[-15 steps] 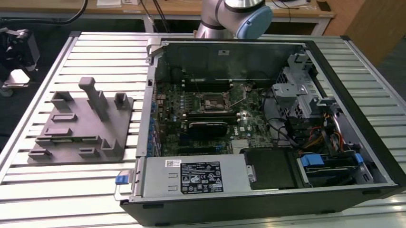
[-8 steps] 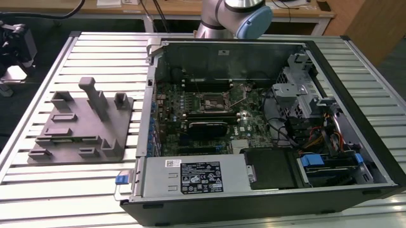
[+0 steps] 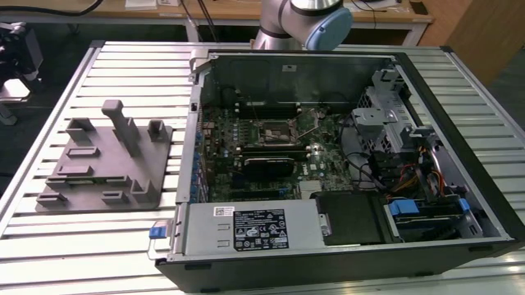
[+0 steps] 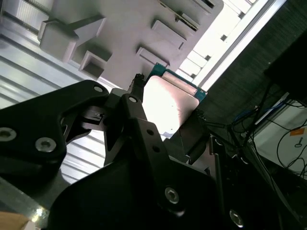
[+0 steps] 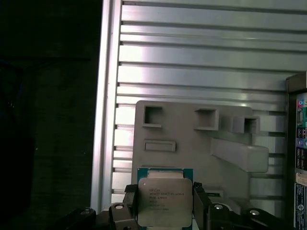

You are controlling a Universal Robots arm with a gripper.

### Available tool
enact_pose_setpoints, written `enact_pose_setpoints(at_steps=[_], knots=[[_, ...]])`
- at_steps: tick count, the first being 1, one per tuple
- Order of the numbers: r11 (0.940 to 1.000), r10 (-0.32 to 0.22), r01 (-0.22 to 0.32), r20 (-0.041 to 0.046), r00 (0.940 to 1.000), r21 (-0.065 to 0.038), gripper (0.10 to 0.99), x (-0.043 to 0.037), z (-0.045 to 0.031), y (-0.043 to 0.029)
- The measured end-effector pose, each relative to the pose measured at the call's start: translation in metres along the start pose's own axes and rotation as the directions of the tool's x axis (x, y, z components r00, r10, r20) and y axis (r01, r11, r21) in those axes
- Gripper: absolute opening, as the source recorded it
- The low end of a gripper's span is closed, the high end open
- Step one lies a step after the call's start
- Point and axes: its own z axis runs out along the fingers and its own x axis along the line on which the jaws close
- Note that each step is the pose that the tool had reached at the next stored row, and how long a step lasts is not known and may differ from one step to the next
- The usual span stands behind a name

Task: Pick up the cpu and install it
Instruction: 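Pick up the cpu and move it towards the insertion slot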

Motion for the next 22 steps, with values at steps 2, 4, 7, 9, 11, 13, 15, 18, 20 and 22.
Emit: enact_pose_setpoints(at_steps=[2, 4, 7, 9, 11, 13, 15, 18, 20, 22], knots=[[1.0, 0.0, 0.0, -0.0001, 1.0, 0.0, 0.545, -0.0001, -0.0027, 0.0001], [1.0, 0.0, 0.0, 0.0, 1.0, 0.0, 0.545, -0.0001, -0.006, 0.0003], [1.0, 0.0, 0.0, 0.0, 1.0, 0.0, 0.545, -0.0002, -0.0113, 0.0006], [1.0, 0.0, 0.0, 0.0, 1.0, 0.0, 0.545, -0.0002, -0.0148, 0.0007], [1.0, 0.0, 0.0, 0.0, 1.0, 0.0, 0.545, -0.0002, -0.0183, 0.0009], [1.0, 0.0, 0.0, 0.0, 1.0, 0.0, 0.545, -0.0002, -0.0214, 0.001], [1.0, 0.0, 0.0, 0.0002, 1.0, 0.0, 0.545, -0.0002, -0.0221, 0.0011], [1.0, 0.0, 0.0, 0.0001, 1.0, 0.0, 0.545, -0.0003, -0.0223, 0.0011], [1.0, 0.0, 0.0, -0.0002, 1.0, 0.0, 0.545, -0.0006, -0.0225, 0.0011], [1.0, 0.0, 0.0, -0.0001, 1.0, 0.0, 0.545, -0.0026, -0.0224, 0.001]])
